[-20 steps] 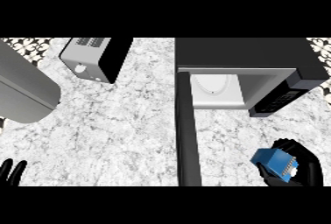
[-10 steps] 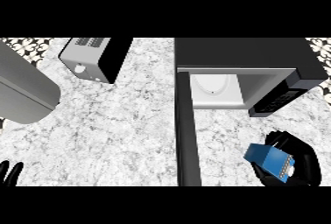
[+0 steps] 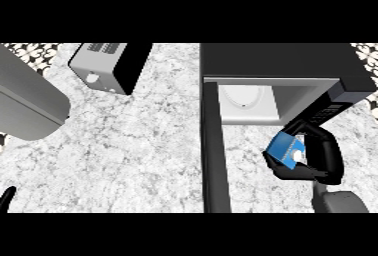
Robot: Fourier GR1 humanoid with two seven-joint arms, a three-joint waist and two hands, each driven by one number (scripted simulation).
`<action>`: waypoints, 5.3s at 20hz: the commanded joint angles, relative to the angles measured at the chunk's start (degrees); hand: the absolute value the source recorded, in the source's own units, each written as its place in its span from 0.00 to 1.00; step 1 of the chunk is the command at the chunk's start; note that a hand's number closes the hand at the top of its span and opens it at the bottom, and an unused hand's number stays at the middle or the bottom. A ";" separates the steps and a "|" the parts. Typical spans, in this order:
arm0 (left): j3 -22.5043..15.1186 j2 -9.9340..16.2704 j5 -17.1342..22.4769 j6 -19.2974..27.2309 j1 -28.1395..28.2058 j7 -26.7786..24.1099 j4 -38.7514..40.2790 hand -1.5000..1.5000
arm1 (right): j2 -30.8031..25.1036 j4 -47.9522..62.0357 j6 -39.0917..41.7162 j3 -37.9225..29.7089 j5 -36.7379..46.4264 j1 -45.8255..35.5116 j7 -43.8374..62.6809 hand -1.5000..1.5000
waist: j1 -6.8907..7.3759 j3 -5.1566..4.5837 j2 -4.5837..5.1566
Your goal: Pick up the milk, place it into the microwave and close the microwave
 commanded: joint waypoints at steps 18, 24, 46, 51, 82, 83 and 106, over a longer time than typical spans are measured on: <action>0.58 1.04 -0.36 -2.17 -5.43 0.13 4.71 0.00 | 1.20 37.52 -3.82 -7.78 6.33 -34.51 -1.44 1.00 | 2.88 0.09 0.93; 0.95 1.82 0.49 -2.40 -7.51 0.15 5.19 0.00 | 0.15 38.90 -8.71 -6.98 9.69 -35.46 -3.51 1.00 | 4.82 0.03 1.49; -1.27 3.58 -5.04 -1.63 -12.85 2.14 5.55 0.00 | -0.48 35.68 -30.02 -12.92 14.58 -26.23 -15.33 0.00 | 10.38 -0.11 3.54; -2.32 3.65 -5.65 -1.83 -13.65 2.50 5.52 0.00 | -2.41 34.95 -33.48 -13.74 18.37 -20.82 -16.56 0.00 | 10.21 -0.46 3.99; -12.10 -0.60 -14.33 0.65 -16.57 4.44 6.66 0.00 | 2.30 42.81 -17.87 -12.23 12.32 -28.00 -10.78 0.00 | 7.96 0.15 2.21; -11.70 -0.19 -13.80 0.31 -17.43 4.30 6.88 0.00 | 2.29 43.12 -17.32 -12.56 11.82 -28.70 -11.10 0.00 | 7.82 0.17 2.38; -22.17 -0.45 -21.99 -1.31 -20.63 4.47 13.42 0.00 | 5.28 50.66 0.08 -12.08 4.29 -26.95 -14.17 0.00 | 0.49 0.09 0.41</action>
